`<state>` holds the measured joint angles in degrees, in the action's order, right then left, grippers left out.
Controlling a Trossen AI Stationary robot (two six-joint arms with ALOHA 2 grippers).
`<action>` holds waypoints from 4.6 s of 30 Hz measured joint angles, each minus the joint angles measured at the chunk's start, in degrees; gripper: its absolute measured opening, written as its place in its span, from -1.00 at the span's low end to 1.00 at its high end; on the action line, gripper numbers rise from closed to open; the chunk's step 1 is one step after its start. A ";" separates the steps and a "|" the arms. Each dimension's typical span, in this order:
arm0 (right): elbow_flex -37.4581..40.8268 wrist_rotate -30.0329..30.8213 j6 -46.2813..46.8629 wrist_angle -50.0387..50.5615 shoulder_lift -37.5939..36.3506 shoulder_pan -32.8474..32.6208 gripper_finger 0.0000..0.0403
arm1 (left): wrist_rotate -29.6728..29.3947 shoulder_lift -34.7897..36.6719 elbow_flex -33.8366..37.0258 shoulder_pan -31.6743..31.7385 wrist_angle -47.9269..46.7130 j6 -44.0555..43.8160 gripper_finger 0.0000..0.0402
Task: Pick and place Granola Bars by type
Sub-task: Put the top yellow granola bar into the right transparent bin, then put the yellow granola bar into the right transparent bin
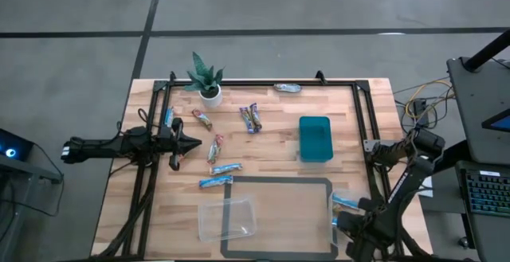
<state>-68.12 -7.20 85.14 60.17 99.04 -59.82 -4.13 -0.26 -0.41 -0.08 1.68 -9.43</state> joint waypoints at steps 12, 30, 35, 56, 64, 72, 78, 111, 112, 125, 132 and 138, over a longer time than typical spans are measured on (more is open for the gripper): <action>7.92 -0.85 -0.02 -8.79 -0.04 1.32 -0.94 | 0.00 0.01 0.00 0.00 0.01 0.00 -1.00; 13.67 -0.55 0.33 -13.01 -5.67 2.78 -0.45 | 0.00 0.01 -0.01 -0.01 0.01 0.00 -1.00; 14.89 -0.57 0.14 -12.97 -9.57 2.88 -0.30 | -0.01 0.01 0.01 0.00 0.02 0.00 -1.00; 15.32 11.97 -10.87 -13.03 -22.37 8.76 -0.27 | 0.00 0.01 0.00 -0.01 0.00 0.00 -1.00; 15.32 14.25 -22.79 -17.34 -22.72 18.89 -0.28 | 0.00 0.01 0.00 -0.02 0.00 0.00 -1.00; 15.24 14.44 -33.13 -29.25 -19.74 29.28 -0.31 | 0.01 -0.01 -0.01 0.00 0.00 0.00 -1.00; 14.96 14.30 -38.40 -37.30 -17.00 34.78 -0.31 | -0.01 0.01 0.01 0.00 0.01 0.00 -1.00; -14.86 12.89 -64.51 -43.04 7.45 50.25 0.08 | 0.01 0.01 0.01 -0.02 0.00 0.00 -1.00; -15.89 12.93 -65.23 -42.22 8.10 50.67 0.11 | 0.00 0.01 -0.01 -0.02 0.00 0.00 -1.00; -23.08 10.12 -73.98 -40.12 15.41 54.74 0.29 | -0.01 -0.22 0.00 -0.02 0.02 0.00 -1.00; -23.76 8.68 -79.06 -38.98 16.41 55.24 0.35 | 0.01 -0.30 -0.01 0.00 0.02 0.00 -1.00; -23.65 8.78 -80.18 -38.83 16.45 55.74 0.34 | 0.00 -0.30 0.01 -0.01 0.00 0.00 -1.00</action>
<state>-91.77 1.58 4.96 21.34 115.50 -4.08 -4.13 -0.56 -0.40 -0.09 1.67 -9.43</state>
